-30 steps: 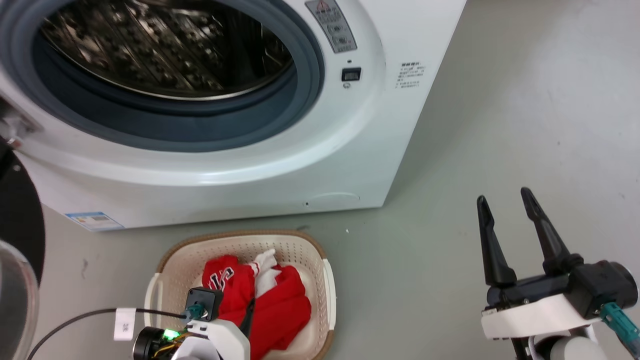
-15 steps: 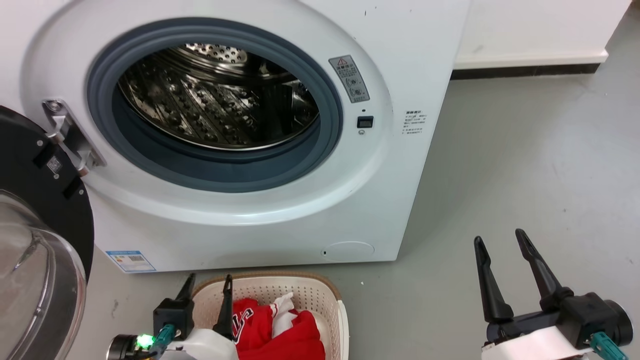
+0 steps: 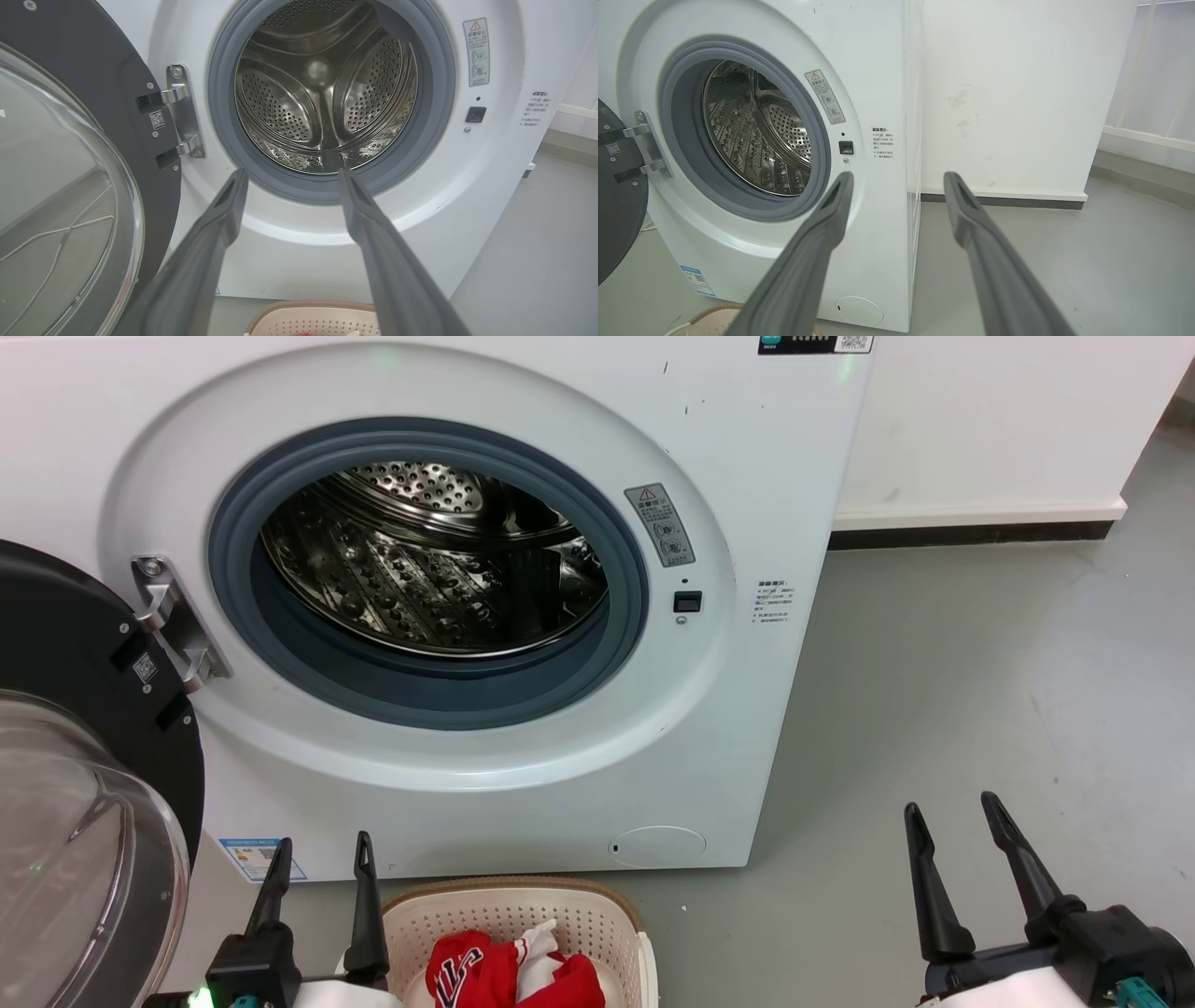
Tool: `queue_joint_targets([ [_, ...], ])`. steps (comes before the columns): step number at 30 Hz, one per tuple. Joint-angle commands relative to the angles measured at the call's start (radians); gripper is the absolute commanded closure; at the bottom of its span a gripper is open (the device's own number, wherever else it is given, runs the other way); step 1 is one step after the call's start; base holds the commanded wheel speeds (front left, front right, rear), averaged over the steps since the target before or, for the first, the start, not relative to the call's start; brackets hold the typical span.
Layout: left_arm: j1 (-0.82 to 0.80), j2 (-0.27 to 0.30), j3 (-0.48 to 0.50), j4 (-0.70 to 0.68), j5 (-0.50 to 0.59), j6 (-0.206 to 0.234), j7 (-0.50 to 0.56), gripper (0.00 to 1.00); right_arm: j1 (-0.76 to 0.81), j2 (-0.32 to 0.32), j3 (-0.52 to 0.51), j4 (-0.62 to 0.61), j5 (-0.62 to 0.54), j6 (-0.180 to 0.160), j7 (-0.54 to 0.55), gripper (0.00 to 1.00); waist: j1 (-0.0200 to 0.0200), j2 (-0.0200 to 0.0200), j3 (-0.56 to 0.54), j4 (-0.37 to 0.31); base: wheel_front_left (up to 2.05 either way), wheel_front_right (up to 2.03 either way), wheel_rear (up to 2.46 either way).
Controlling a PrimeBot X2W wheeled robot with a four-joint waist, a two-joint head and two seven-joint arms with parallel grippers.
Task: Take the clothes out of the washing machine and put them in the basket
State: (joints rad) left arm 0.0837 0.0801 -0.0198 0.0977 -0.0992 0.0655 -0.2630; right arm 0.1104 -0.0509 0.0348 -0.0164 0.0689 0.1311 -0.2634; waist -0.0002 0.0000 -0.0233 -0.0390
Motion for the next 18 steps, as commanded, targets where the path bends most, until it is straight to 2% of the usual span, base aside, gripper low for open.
queue_joint_targets([
  [1, 0.022, -0.010, 0.008, -0.022, 0.010, -0.005, -0.002, 0.00, 0.020, 0.001, -0.006, 0.003, -0.004, -0.001, -0.002, 0.00, 0.0002, 0.0000, -0.008, 0.002, 0.00, 0.00, 0.00],
  [7, 0.051, -0.019, 0.019, -0.046, 0.021, -0.030, -0.002, 0.00, 0.042, 0.001, -0.017, 0.006, 0.006, -0.001, -0.002, 0.00, 0.0002, 0.0000, -0.029, 0.013, 0.00, 0.00, 0.00],
  [18, 0.070, -0.028, 0.035, -0.047, 0.035, -0.047, -0.003, 0.00, 0.059, 0.001, -0.019, 0.012, 0.011, -0.001, -0.002, 0.00, 0.0002, 0.0000, -0.053, 0.011, 0.00, 0.00, 0.00],
])
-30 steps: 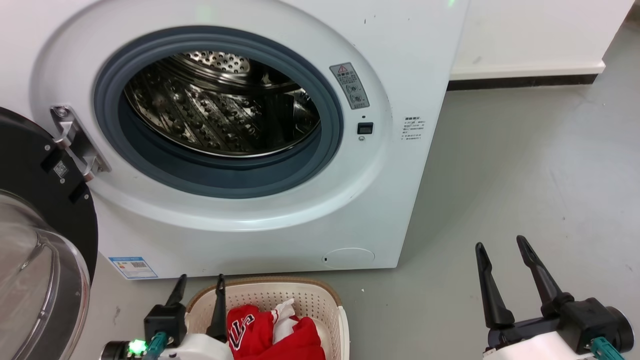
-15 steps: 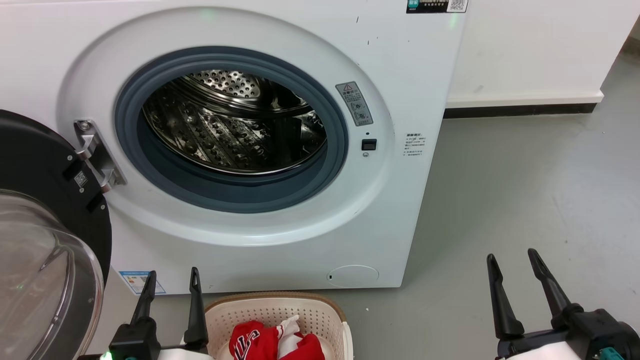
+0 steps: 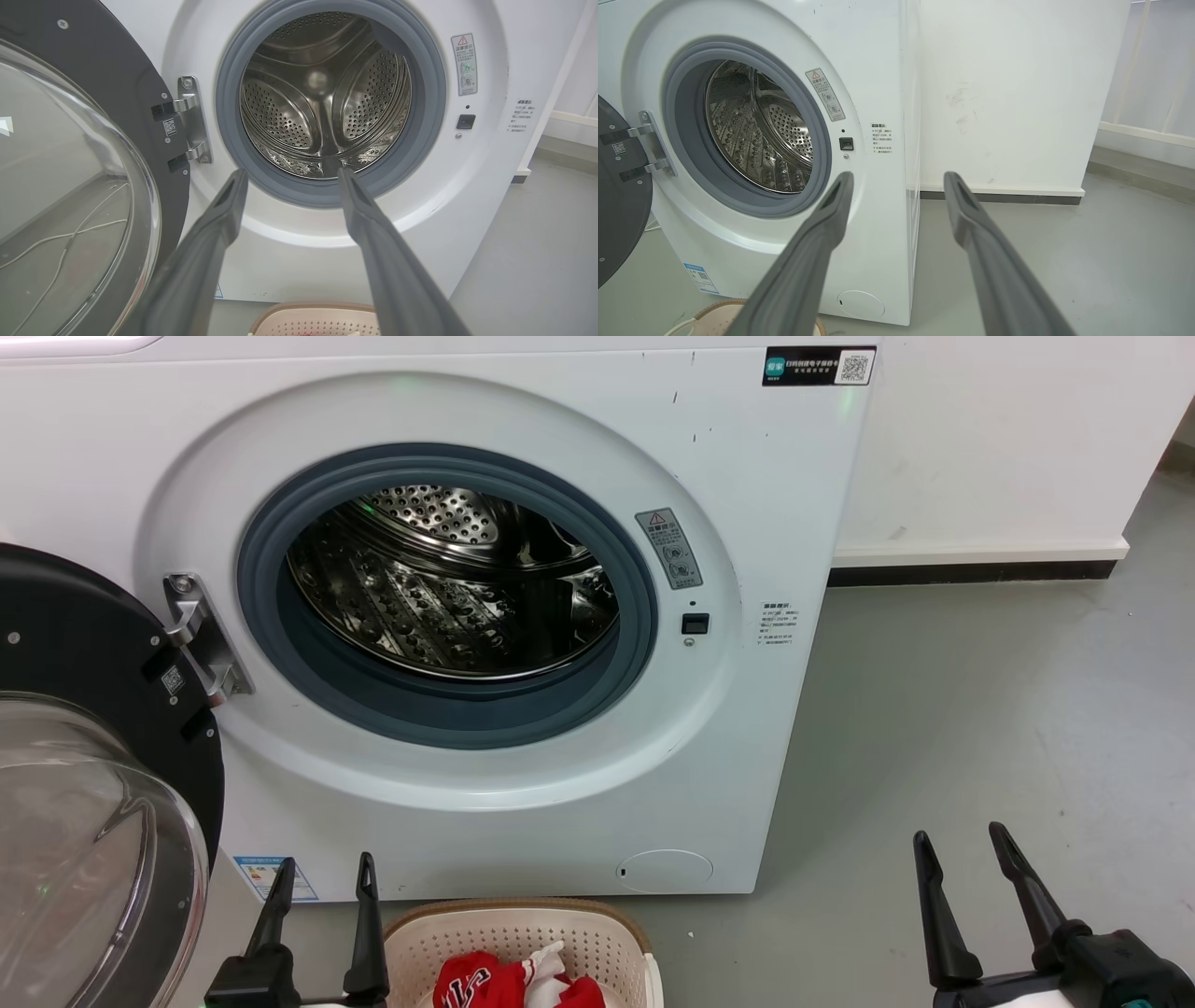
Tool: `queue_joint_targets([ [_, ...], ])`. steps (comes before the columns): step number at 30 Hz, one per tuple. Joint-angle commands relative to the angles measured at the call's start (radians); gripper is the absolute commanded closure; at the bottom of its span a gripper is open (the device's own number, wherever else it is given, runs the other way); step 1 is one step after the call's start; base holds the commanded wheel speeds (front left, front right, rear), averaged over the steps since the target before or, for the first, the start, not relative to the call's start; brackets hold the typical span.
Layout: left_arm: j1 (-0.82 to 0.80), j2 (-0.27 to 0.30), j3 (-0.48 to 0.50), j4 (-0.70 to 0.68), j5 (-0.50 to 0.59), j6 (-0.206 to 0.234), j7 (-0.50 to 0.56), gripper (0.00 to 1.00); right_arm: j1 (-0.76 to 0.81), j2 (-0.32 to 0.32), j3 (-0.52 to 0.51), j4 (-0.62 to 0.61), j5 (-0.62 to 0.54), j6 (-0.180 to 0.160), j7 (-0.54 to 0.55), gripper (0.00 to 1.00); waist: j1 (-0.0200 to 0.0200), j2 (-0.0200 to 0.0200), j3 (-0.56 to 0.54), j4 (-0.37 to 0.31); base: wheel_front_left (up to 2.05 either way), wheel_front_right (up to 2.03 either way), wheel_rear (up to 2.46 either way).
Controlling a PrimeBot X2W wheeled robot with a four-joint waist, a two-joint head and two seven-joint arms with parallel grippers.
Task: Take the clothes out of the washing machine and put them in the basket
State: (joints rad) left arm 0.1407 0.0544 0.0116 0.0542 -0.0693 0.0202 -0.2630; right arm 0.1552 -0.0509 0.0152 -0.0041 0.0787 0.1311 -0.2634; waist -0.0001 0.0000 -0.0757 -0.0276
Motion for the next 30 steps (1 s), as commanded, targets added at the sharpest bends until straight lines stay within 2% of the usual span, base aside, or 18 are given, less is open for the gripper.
queue_joint_targets([
  [1, 0.012, -0.002, 0.005, -0.004, 0.005, -0.004, -0.003, 0.00, 0.015, 0.001, 0.001, -0.001, 0.001, -0.001, -0.002, 0.00, 0.0001, 0.0000, -0.002, -0.001, 0.00, 0.00, 0.00],
  [10, 0.008, -0.004, 0.014, 0.011, 0.006, -0.009, -0.003, 0.00, 0.011, 0.001, 0.003, -0.005, 0.005, -0.001, -0.002, 0.00, 0.0001, 0.0000, 0.001, -0.003, 0.00, 0.00, 0.00],
  [11, 0.002, -0.002, 0.013, 0.012, 0.004, -0.010, 0.000, 1.00, 0.004, 0.000, 0.002, 0.000, 0.002, 0.000, 0.000, 1.00, 0.0001, 0.0000, 0.002, -0.004, 0.00, 0.00, 0.00],
  [18, -0.002, -0.004, 0.020, 0.064, -0.034, -0.015, 0.021, 1.00, 0.013, -0.001, 0.004, 0.039, 0.043, 0.000, 0.006, 1.00, 0.0002, 0.0000, 0.003, -0.003, 0.00, 0.00, 0.00],
  [21, -0.019, -0.004, 0.028, 0.074, -0.120, -0.023, 0.044, 1.00, -0.003, -0.008, 0.004, 0.050, 0.136, 0.000, 0.022, 1.00, 0.0002, 0.0000, 0.005, -0.002, 0.00, 0.00, 0.00],
  [30, -0.042, -0.004, 0.032, 0.082, -0.281, -0.037, 0.078, 1.00, -0.036, -0.018, 0.003, 0.074, 0.304, 0.000, 0.051, 1.00, 0.0001, 0.0000, 0.010, 0.000, 0.00, 0.00, 0.00],
])
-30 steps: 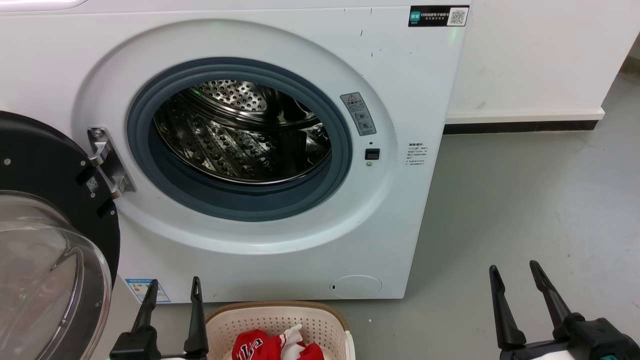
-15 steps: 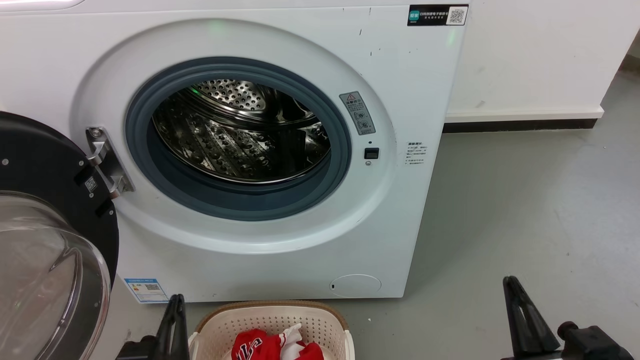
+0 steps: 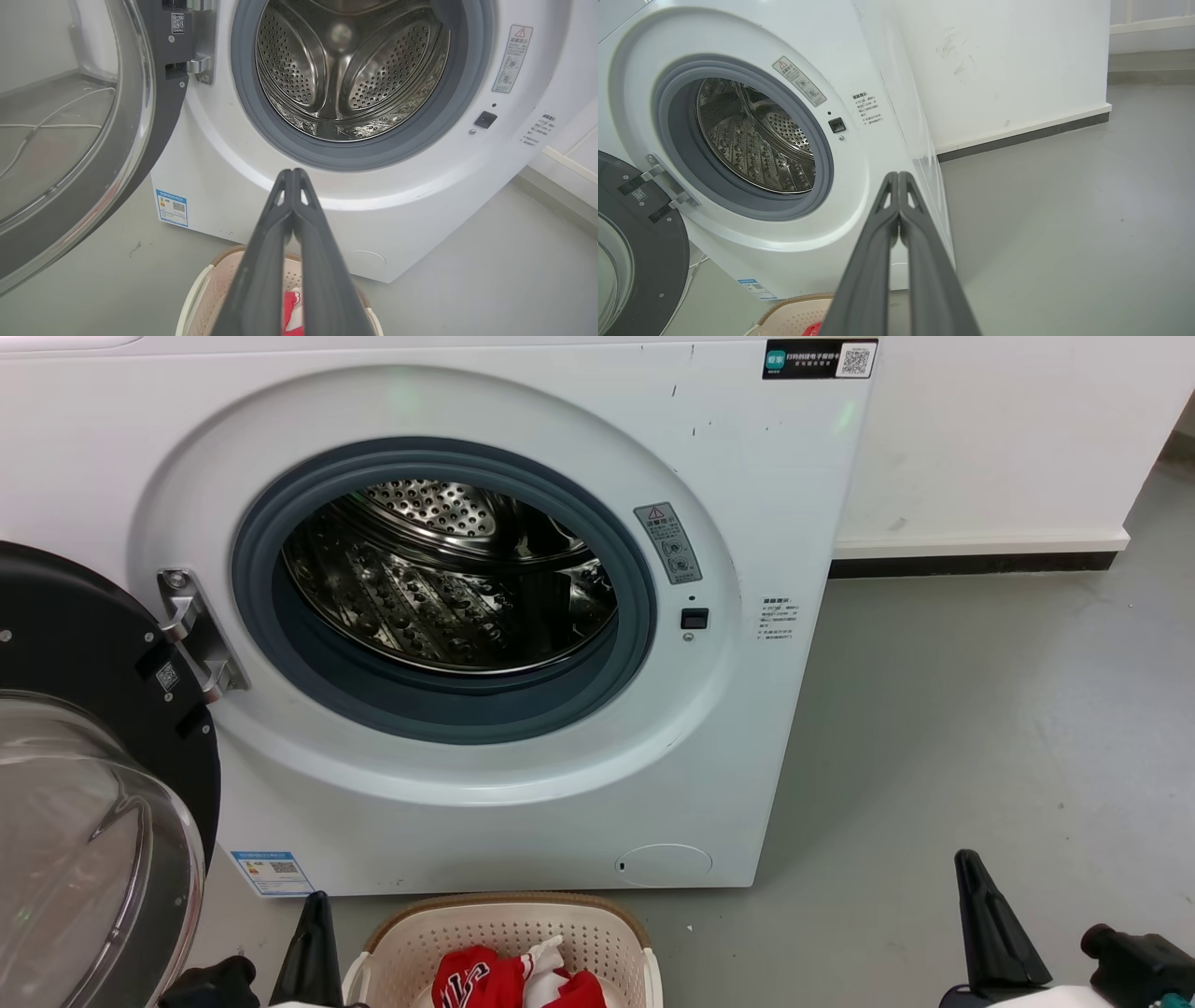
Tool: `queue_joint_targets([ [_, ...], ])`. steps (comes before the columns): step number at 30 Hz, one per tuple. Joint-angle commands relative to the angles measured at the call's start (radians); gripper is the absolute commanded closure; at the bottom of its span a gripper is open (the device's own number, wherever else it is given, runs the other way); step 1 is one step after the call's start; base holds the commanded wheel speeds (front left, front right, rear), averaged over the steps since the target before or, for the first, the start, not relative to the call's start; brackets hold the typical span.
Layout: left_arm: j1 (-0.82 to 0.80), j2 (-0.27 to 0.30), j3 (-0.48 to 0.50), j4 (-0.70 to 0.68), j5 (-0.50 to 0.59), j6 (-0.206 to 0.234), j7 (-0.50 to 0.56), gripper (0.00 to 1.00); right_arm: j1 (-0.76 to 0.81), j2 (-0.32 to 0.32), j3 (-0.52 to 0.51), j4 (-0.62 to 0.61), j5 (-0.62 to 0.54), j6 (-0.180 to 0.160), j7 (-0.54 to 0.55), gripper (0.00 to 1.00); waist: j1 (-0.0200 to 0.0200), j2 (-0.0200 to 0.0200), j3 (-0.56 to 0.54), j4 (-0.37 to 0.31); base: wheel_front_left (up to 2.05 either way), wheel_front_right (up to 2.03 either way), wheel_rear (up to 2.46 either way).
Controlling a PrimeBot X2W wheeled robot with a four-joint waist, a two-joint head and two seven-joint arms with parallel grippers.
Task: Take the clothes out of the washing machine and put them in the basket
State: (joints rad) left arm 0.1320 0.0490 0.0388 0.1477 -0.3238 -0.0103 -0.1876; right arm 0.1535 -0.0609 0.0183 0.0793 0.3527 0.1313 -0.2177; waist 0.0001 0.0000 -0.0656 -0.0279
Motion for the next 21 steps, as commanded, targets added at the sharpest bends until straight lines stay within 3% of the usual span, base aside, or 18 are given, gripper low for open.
queue_joint_targets([
  [1, -0.037, 0.001, 0.006, -0.010, -0.045, -0.008, 0.006, 1.00, -0.038, -0.009, -0.001, -0.007, 0.050, 0.000, 0.009, 1.00, 0.0000, 0.0000, 0.001, 0.000, 0.00, 0.00, 0.00],
  [21, -0.093, 0.001, 0.023, 0.016, -0.380, -0.039, 0.085, 1.00, -0.100, -0.022, -0.012, 0.037, 0.396, 0.000, 0.076, 1.00, 0.0000, 0.0000, 0.013, 0.005, 0.00, 0.00, 0.00],
])
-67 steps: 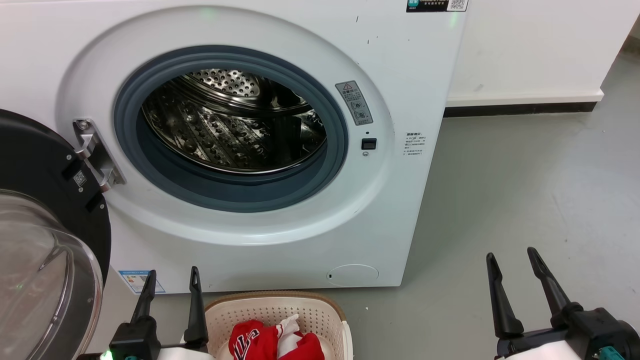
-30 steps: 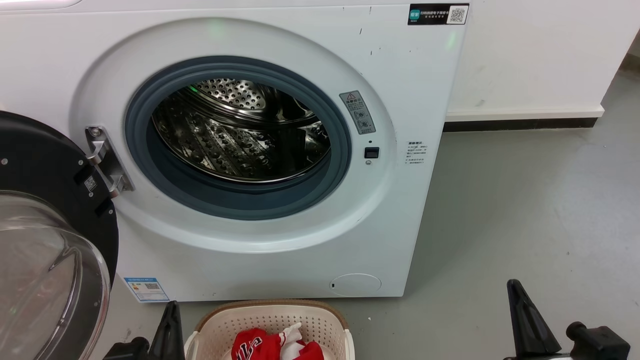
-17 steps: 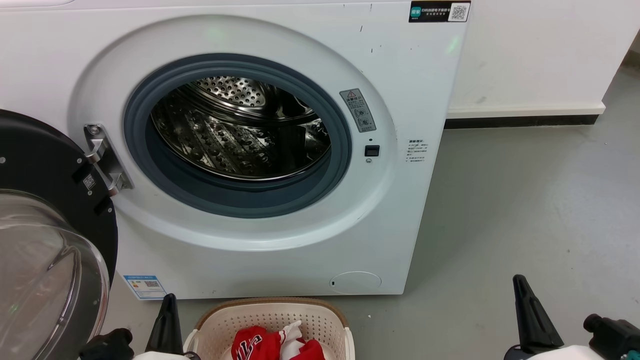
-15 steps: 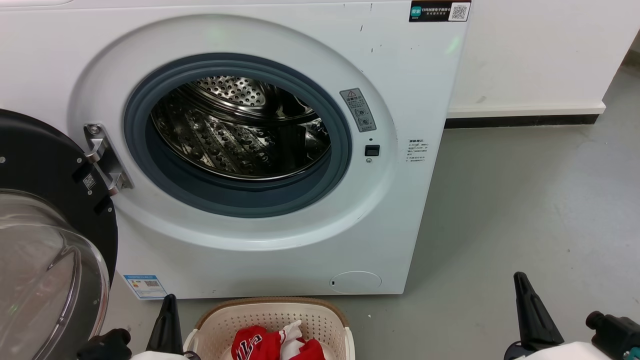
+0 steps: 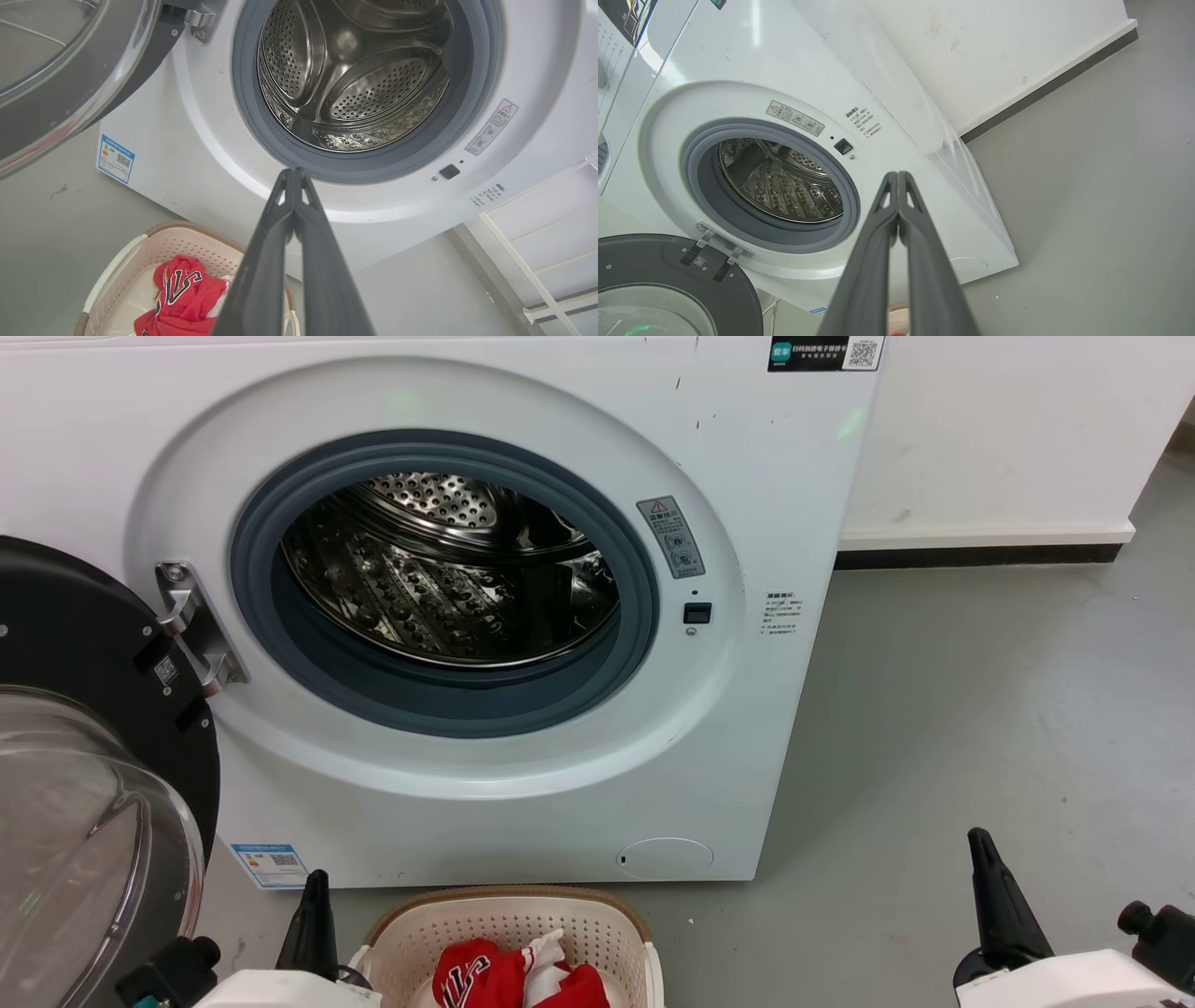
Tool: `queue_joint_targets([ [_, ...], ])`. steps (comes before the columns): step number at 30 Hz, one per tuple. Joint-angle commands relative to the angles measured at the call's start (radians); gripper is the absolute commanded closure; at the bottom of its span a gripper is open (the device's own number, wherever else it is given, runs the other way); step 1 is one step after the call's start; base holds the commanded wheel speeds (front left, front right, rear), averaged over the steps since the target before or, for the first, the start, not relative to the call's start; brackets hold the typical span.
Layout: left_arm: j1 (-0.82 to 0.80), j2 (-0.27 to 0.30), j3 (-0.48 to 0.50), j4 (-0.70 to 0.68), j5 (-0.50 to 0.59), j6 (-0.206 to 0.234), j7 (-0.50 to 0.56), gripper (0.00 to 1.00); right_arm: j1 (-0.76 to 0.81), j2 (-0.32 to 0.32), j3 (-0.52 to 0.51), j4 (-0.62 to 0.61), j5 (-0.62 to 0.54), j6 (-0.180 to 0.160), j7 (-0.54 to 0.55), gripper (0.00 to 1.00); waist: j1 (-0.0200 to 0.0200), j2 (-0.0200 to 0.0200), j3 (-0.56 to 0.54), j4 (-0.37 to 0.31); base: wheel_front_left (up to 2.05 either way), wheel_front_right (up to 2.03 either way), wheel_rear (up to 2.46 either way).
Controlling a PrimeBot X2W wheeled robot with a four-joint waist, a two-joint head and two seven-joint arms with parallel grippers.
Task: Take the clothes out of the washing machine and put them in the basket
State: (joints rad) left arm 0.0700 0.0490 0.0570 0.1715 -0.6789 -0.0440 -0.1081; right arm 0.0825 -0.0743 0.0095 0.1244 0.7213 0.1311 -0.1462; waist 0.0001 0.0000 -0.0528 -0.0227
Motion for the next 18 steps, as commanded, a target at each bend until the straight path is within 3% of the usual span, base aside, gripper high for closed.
queue_joint_targets([
  [1, -0.034, 0.001, 0.006, -0.006, -0.040, -0.007, 0.009, 1.00, -0.032, -0.009, -0.004, -0.006, 0.043, 0.000, 0.008, 1.00, -0.0001, 0.0000, 0.001, 0.000, 0.00, 0.00, 0.00],
  [18, -0.074, 0.002, 0.020, 0.013, -0.271, -0.029, 0.064, 1.00, -0.074, -0.013, -0.018, 0.025, 0.276, 0.000, 0.060, 1.00, -0.0001, 0.0000, 0.011, 0.005, 0.00, 0.00, 0.00],
])
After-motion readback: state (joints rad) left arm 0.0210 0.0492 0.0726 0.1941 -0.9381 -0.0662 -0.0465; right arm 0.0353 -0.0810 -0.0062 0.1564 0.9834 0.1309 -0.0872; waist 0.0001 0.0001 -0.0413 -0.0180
